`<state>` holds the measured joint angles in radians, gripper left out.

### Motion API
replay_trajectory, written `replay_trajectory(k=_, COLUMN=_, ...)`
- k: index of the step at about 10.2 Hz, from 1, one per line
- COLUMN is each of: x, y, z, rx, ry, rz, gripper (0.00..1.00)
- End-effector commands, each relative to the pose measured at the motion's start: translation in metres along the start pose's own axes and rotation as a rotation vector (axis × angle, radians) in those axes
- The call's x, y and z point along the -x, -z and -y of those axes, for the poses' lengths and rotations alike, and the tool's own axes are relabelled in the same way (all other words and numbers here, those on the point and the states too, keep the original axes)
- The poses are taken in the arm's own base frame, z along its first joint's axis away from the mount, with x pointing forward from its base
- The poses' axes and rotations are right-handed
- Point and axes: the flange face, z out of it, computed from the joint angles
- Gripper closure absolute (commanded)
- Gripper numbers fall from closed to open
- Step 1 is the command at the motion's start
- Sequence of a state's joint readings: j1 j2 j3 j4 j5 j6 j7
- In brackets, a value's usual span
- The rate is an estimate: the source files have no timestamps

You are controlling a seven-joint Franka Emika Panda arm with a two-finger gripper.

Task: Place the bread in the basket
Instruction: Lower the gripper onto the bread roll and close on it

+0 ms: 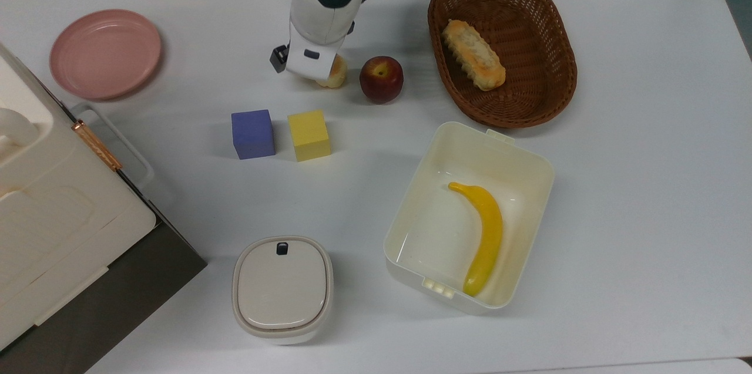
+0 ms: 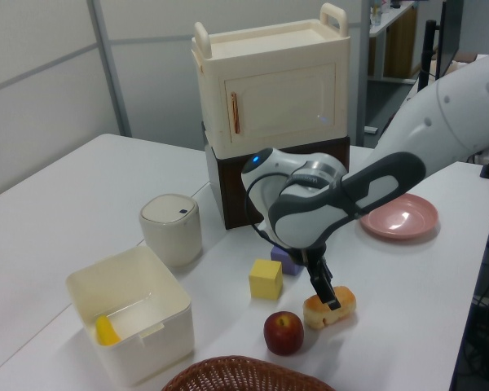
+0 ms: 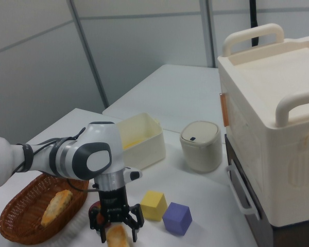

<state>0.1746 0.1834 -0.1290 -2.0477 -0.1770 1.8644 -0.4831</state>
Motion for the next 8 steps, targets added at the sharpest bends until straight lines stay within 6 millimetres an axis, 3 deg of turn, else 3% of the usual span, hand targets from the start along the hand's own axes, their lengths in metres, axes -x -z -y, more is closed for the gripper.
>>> replay_trajectory(k=1, x=-0.007, y=-0.012, z=-0.001, rx=0.025, ry=0.030, rz=0.017, gripper=0.00)
replay_trajectory(k=4, x=-0.012, y=-0.013, z=0.010, rx=0.024, ry=0.050, rz=0.030, gripper=0.00)
replay_trajectory(k=6, x=-0.012, y=-0.010, z=0.009, rx=0.026, ry=0.038, rz=0.027, gripper=0.45)
replay_trajectory(k=7, x=-0.013, y=-0.004, z=0.013, rx=0.031, ry=0.034, rz=0.021, gripper=0.61)
replay_trajectory(k=8, x=-0.006, y=0.018, z=0.013, rx=0.034, ry=0.011, rz=0.018, gripper=0.61)
